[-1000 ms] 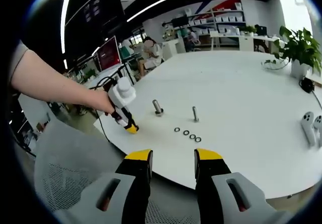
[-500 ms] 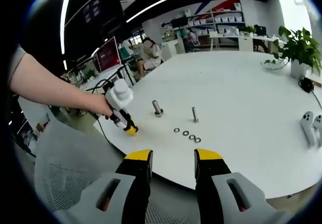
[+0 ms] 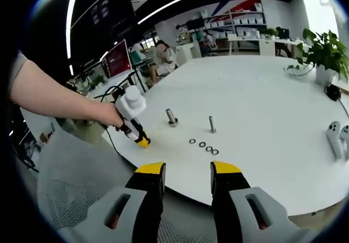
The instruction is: Place the washer onto the threaded stud by aligning its center hole with the stud, sliding it down to the base, and recovering from edge contact or off-axis alignment until the washer reaches the visible bottom stop.
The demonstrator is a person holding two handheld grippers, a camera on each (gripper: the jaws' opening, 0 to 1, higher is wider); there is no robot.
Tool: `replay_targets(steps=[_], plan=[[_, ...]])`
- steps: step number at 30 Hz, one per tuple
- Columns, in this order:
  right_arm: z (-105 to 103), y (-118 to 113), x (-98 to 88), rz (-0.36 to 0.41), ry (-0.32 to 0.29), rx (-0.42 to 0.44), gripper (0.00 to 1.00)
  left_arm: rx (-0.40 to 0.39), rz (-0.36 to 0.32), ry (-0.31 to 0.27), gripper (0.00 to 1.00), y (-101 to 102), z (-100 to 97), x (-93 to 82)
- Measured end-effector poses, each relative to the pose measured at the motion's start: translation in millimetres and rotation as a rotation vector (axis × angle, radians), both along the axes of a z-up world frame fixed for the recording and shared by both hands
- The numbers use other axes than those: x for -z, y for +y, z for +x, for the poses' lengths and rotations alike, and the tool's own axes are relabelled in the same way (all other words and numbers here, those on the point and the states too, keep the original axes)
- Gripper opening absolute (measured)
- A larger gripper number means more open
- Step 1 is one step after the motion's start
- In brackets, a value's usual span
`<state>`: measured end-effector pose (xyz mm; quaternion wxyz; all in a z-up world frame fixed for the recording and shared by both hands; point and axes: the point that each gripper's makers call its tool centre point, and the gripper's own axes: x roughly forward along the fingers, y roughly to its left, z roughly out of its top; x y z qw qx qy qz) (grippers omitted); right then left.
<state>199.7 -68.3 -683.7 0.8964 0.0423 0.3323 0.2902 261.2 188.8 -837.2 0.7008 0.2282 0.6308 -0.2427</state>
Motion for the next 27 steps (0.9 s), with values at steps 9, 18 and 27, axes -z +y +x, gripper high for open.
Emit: replay_targets(steps=[9,18,27], plan=[[0,0,-0.4,0.002,-0.002,0.000,0.35,0.004,-0.003,-0.003,0.20,1,-0.1,0.0],[0,-1,-0.7,0.007,-0.002,0.006,0.35,0.069,0.020,0.017,0.19,-1,0.0,0.1],[1,-1,-0.8,0.009,-0.004,0.007,0.35,0.074,-0.003,-0.020,0.19,-2,18.3,-17.6]])
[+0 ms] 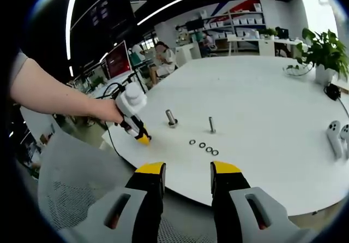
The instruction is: Place the washer onto the threaded stud by aligning its center hole with the stud, sliding it down to the base, and recovering from edge contact or off-axis alignment until the washer reaches the visible bottom stop.
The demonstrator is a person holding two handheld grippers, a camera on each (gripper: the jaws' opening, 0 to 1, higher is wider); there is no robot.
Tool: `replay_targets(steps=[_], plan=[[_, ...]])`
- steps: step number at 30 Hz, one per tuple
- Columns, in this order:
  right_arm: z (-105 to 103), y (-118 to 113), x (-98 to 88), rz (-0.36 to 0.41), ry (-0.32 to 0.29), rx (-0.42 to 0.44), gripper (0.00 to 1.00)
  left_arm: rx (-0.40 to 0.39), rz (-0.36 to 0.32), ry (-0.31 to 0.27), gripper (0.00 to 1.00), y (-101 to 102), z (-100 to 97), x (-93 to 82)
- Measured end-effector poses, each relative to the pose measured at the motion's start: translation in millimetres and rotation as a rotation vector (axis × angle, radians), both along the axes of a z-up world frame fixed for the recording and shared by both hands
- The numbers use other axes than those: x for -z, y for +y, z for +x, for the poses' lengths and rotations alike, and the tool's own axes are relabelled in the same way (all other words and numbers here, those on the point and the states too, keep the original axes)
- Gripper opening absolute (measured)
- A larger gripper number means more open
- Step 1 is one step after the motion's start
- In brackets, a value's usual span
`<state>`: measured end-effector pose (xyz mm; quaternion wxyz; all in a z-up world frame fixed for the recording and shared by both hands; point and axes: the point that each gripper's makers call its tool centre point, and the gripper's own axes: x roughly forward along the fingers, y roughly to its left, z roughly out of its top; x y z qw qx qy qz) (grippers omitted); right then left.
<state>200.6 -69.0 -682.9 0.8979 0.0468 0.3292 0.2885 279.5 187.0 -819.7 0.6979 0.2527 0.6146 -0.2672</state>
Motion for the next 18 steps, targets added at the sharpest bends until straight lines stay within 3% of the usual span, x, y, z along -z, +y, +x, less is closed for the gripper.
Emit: replay_targets(steps=[13,18], plan=[[1,-1,0.0,0.003,0.001,0.006,0.35,0.043,-0.043,-0.105,0.19,-19,52.0,-46.2],[1,-1,-0.2,0.003,-0.001,0.005,0.35,-0.046,-0.134,-0.141,0.19,-32,76.5,-60.5]])
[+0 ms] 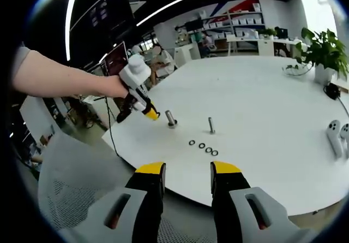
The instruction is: Place the washer onto the threaded stud by aligning its center hole with the stud, sliding it down to the base, and recovering from edge contact or off-axis alignment until the washer reaches the visible bottom stop.
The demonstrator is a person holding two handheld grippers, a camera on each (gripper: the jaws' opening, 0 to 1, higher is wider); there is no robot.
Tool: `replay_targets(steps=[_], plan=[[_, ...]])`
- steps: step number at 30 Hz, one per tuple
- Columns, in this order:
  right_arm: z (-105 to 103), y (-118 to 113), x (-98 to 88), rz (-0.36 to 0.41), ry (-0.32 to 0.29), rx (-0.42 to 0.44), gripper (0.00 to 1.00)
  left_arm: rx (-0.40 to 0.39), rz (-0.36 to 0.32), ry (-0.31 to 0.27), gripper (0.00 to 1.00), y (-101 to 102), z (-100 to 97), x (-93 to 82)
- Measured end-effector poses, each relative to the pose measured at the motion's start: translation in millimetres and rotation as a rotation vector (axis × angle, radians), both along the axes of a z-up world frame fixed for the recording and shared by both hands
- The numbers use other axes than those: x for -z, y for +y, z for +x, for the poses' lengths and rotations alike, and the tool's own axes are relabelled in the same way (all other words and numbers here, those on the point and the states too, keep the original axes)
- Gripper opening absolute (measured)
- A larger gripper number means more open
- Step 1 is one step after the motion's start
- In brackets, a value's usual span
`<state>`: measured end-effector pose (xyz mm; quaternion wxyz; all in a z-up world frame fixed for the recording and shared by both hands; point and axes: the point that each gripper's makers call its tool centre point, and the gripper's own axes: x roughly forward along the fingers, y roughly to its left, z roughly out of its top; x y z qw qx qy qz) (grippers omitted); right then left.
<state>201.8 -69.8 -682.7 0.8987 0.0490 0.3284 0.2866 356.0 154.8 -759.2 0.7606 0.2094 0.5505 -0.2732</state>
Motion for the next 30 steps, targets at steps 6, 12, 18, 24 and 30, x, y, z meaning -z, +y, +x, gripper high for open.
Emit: replay_targets(steps=[6,12,18,24,30], plan=[[1,-1,-0.3,0.005,0.002,0.011,0.35,0.024,0.017,-0.009,0.19,-3,10.5,-3.1],[1,-2,-0.3,0.005,0.002,0.014,0.35,0.046,0.026,0.003,0.19,-8,13.8,2.4],[1,-3,-0.1,0.004,0.004,0.018,0.34,0.076,0.037,0.007,0.19,-14,17.8,6.8],[1,-3,-0.6,0.007,0.003,0.024,0.34,0.100,0.050,0.016,0.19,-18,18.3,9.4],[2,-4,0.0,0.007,0.004,0.029,0.34,0.122,0.068,0.031,0.19,-19,17.4,15.0]])
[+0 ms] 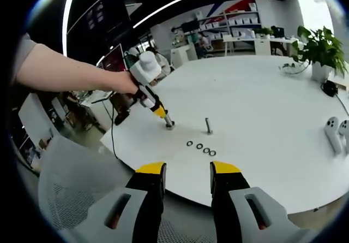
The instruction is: Place the washer onto the threaded stud by aligning its center hole with the stud, sliding it down to the base, and recovering from edge contact or off-axis alignment until the washer reaches the visible bottom stop.
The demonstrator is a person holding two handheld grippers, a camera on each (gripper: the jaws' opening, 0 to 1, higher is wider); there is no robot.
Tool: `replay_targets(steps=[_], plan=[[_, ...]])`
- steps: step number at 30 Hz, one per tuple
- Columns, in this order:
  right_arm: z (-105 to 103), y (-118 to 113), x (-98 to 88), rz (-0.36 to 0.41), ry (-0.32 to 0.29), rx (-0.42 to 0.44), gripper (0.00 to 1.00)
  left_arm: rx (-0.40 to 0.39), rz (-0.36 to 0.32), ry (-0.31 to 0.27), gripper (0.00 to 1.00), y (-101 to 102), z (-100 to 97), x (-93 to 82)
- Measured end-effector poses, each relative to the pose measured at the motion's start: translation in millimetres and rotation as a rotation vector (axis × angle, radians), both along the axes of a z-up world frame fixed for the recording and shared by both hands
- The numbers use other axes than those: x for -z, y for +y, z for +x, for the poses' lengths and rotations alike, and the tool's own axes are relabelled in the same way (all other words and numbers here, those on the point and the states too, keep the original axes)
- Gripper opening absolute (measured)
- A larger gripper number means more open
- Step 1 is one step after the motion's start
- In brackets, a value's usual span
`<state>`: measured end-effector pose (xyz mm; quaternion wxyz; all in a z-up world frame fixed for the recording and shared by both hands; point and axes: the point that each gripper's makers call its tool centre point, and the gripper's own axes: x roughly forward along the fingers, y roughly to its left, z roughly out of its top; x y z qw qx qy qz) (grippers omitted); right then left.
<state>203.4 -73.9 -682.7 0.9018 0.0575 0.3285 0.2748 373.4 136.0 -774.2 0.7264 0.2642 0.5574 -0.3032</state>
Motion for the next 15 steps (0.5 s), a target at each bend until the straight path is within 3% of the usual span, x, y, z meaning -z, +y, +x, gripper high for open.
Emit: replay_targets(steps=[15], plan=[[0.3,-0.8,0.7,-0.003,0.004,0.004,0.34,0.015,0.020,0.046,0.19,-2.6,6.5,1.8]])
